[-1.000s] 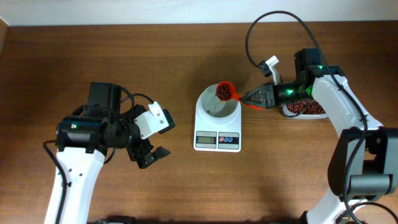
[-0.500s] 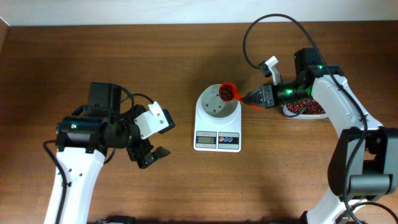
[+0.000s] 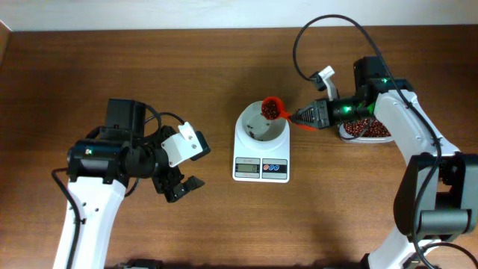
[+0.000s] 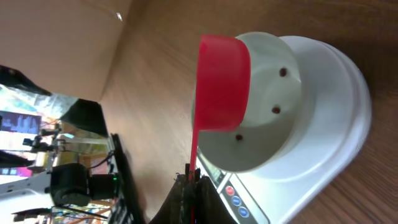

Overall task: Scoop and weigh 50g on scale
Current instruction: 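Tilt the scoop over the white bowl to pour beans in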

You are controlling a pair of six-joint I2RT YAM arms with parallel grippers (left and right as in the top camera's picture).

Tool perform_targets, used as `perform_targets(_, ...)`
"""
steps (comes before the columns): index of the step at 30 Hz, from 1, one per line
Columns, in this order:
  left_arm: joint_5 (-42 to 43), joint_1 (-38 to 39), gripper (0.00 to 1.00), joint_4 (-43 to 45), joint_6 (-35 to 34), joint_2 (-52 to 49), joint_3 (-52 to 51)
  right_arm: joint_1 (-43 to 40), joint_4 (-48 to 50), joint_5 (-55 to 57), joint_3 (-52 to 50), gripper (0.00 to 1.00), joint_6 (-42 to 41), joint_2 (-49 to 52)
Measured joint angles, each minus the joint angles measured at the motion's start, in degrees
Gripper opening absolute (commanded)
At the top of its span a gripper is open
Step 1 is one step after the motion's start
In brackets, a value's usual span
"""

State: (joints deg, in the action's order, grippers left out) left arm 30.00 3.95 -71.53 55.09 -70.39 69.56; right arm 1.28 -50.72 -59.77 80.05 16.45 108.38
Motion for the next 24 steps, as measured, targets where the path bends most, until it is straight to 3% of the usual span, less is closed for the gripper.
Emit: perform_targets(24,0.0,0.0,0.99,0.0,0.0,0.0,0.0,7.0,-9.1,18.4,8.4,0.04,-1.6,-1.4)
